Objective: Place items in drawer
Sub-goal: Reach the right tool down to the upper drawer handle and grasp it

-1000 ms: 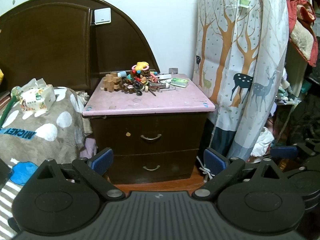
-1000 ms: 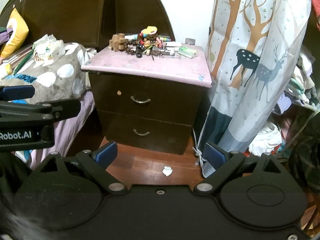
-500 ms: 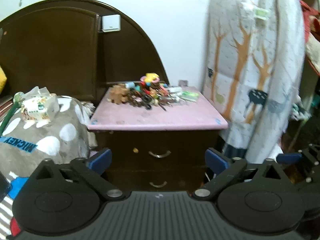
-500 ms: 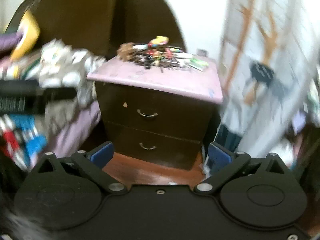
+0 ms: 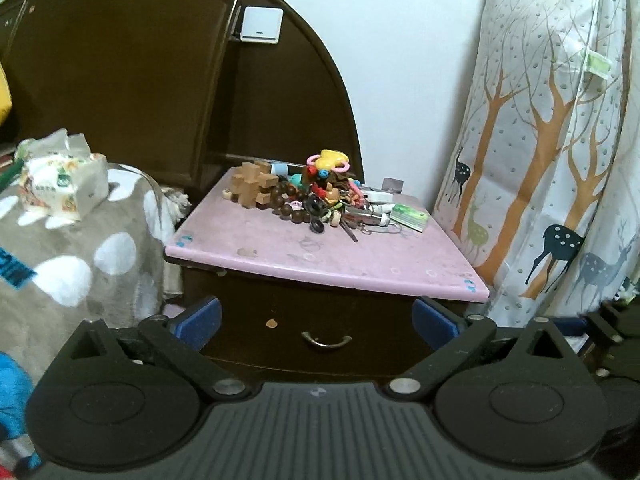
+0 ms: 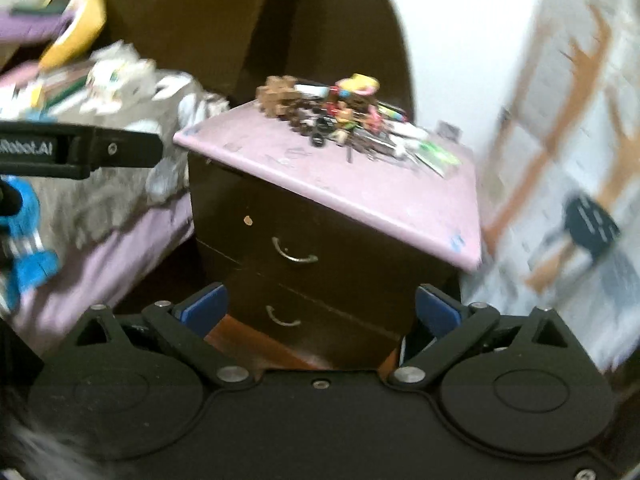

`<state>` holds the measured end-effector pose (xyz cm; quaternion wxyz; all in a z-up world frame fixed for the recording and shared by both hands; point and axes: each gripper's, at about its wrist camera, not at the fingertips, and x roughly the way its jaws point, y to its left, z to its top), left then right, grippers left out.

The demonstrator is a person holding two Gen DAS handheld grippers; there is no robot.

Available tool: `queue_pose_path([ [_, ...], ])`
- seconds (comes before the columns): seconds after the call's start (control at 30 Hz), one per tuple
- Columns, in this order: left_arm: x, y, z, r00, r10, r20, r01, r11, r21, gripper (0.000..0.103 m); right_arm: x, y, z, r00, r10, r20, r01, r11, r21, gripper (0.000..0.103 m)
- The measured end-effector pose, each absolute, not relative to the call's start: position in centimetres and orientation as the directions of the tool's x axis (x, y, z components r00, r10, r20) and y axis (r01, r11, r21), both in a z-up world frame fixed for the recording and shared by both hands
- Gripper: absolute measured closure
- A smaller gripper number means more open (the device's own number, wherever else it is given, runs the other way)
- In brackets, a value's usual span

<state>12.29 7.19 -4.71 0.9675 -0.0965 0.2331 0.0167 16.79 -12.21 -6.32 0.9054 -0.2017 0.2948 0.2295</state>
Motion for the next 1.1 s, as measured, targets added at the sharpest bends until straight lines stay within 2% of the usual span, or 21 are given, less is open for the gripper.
queue_pose_path([
  [0.23,14.1,9.7,-7.5,0.896,-0.061,-0.439,-0.058,0.966,-0.252,0.001,20.5,-7.9,-11.4,0.713,0.283,-0.642,-0.648,0.617,-0.447,0.003],
  [0.33,14.1,11.0,-8.2,0.921,-0.042,-0.387,-0.062,0.966,-0.253,0.001,22.0,-6.2,-13.7,0.718,0.282,-0.637,-0.675,0.508,-0.536,0.005],
  [0.37,14.1,11.3,-8.4,0.928,-0.041,-0.37,-0.058,0.966,-0.252,0.001,22.5,-5.6,-14.5,0.716,0.282,-0.639,-0.683,0.468,-0.56,0.008],
  [0.4,14.2,11.6,-8.5,0.932,-0.052,-0.359,-0.047,0.964,-0.262,0.001,23.1,-5.0,-15.2,0.716,0.28,-0.639,-0.688,0.434,-0.581,0.026],
  [0.43,14.2,12.0,-8.7,0.934,-0.069,-0.351,-0.036,0.958,-0.284,0.001,23.6,-4.6,-16.0,0.719,0.274,-0.638,-0.689,0.4,-0.604,0.049],
  [0.47,14.3,12.3,-8.8,0.932,-0.08,-0.353,-0.033,0.953,-0.302,0.001,24.4,-4.0,-16.9,0.721,0.264,-0.641,-0.69,0.358,-0.629,0.052],
  [0.57,14.7,12.9,-9.2,0.911,-0.121,-0.394,-0.018,0.943,-0.332,0.001,26.1,-2.9,-18.9,0.718,0.254,-0.648,-0.696,0.278,-0.662,0.052],
  [0.9,15.5,14.3,-10.3,0.883,-0.125,-0.452,-0.051,0.933,-0.356,0.001,29.5,0.1,-23.6,0.67,0.236,-0.704,-0.732,0.049,-0.68,0.052],
  [0.97,15.7,14.4,-10.4,0.879,-0.124,-0.46,-0.054,0.934,-0.354,0.001,29.9,0.5,-24.0,0.666,0.227,-0.71,-0.733,0.022,-0.68,0.056],
  [1.03,15.7,14.5,-10.5,0.877,-0.127,-0.463,-0.051,0.934,-0.352,0.001,30.2,0.9,-24.4,0.655,0.22,-0.723,-0.741,0.0,-0.672,0.07],
  [1.1,15.7,14.5,-10.4,0.876,-0.126,-0.466,-0.051,0.936,-0.348,0.001,30.4,1.3,-24.8,0.644,0.208,-0.736,-0.747,-0.038,-0.664,0.077],
])
